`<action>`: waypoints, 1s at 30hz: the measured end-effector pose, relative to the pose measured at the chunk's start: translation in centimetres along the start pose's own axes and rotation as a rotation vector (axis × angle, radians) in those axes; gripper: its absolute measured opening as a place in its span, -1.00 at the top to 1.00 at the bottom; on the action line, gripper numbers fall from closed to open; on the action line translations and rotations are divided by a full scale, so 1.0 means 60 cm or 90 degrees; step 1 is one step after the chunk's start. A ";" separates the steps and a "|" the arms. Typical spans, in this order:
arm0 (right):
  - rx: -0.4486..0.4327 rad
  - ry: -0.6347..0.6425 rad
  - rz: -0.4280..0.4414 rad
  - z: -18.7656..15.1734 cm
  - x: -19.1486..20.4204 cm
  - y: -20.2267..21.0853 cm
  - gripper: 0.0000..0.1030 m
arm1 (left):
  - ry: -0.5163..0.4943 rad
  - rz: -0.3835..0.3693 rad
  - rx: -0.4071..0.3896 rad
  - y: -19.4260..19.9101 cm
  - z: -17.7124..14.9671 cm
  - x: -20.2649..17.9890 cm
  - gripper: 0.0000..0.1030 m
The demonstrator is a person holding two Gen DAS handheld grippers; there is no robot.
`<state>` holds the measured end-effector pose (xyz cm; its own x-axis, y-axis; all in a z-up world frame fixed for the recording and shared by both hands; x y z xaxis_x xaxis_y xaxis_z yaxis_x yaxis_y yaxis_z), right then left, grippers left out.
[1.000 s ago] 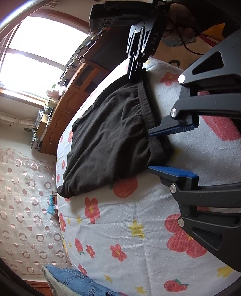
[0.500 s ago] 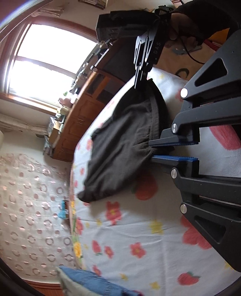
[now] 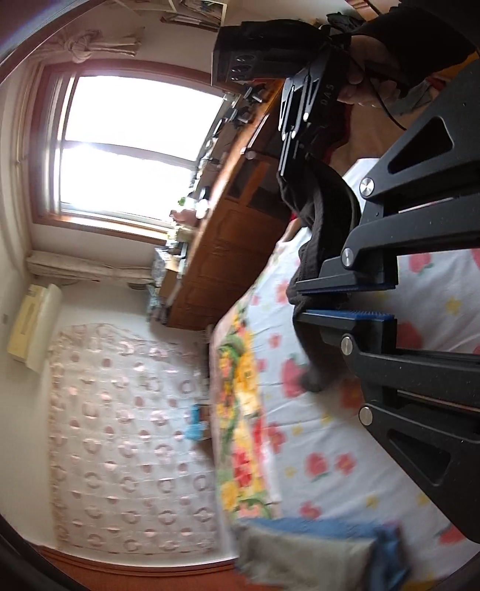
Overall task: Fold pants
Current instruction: 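Lift the gripped pants end upward with both tools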
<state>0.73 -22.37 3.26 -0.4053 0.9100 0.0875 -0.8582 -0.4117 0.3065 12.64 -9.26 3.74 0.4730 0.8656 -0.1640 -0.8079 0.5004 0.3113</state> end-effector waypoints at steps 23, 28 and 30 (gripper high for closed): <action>-0.074 0.116 -0.032 0.218 0.059 -0.211 0.93 | -0.075 0.174 -0.068 -0.074 0.188 0.187 0.84; -0.044 0.097 -0.020 0.169 0.064 -0.247 0.93 | -0.076 0.184 -0.026 -0.074 0.132 0.199 0.84; -0.009 0.087 -0.001 0.129 0.058 -0.255 0.93 | -0.075 0.189 0.013 -0.074 0.082 0.203 0.84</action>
<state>14.90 -12.50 6.22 -0.4419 0.8961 -0.0427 -0.8631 -0.4117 0.2926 23.73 -1.00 4.99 0.2554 0.9657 0.0463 -0.9102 0.2241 0.3484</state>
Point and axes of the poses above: each gripper's, at about its wrist camera, not at the fingertips, and y roughly against the way its jaws point, x to its left, z to its top, the point moved 6 cm from there along -y, roughly the way its jaws point, and after that the axes turned 6 degrees about -x, right-handed, at the moved point
